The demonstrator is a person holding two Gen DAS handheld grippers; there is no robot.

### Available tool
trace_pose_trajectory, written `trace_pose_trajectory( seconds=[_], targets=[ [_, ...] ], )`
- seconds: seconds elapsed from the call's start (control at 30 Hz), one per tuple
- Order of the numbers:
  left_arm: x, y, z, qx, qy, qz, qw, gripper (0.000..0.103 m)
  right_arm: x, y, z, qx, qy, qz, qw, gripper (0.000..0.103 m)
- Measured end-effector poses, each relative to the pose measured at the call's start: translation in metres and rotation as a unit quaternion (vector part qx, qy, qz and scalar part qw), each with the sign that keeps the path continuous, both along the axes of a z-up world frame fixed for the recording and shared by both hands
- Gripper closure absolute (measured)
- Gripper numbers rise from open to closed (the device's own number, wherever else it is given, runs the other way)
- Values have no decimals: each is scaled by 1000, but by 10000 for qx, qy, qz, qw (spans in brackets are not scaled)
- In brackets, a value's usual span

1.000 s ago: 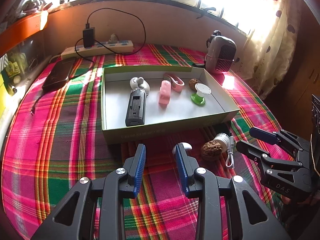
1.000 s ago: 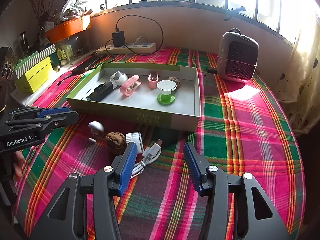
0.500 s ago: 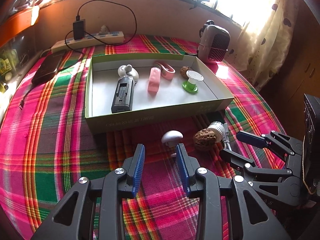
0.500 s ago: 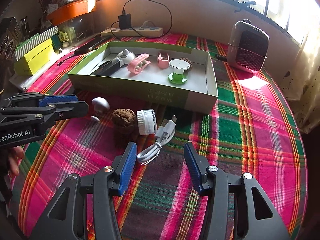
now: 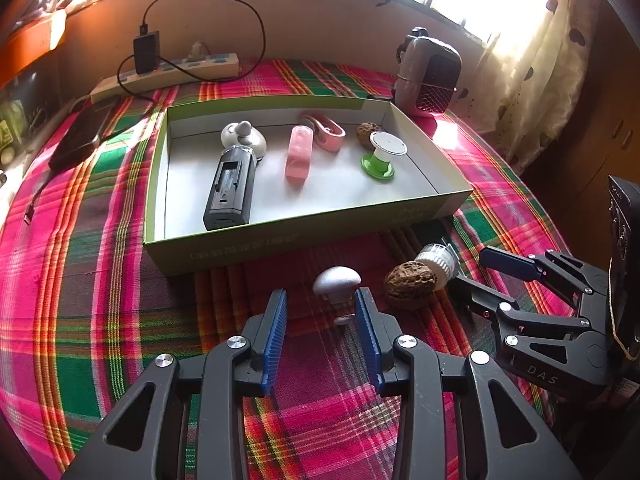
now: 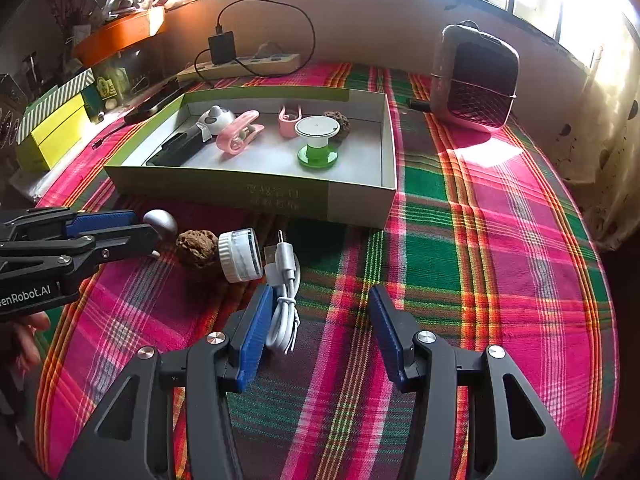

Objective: Organize objects
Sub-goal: 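Close the left gripper on the white mushroom-shaped knob while the right closes on the white USB cable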

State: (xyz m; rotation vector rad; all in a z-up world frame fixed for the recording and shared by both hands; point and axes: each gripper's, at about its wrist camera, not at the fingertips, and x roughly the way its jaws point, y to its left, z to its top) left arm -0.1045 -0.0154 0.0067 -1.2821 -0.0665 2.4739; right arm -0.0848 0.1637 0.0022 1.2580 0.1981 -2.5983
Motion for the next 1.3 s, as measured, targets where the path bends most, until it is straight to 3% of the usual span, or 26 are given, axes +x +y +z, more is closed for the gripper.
trace_pose_trajectory(
  seconds=[0.97,1.3],
  targets=[
    [-17,13,-4,-270,145,143,9994,70,-24,3,-1,-58,3,186,9998,53],
    [-16,13,-4,-200,161,123,9996,79,-22,0,0,-90,26,324,9994,72]
  ],
)
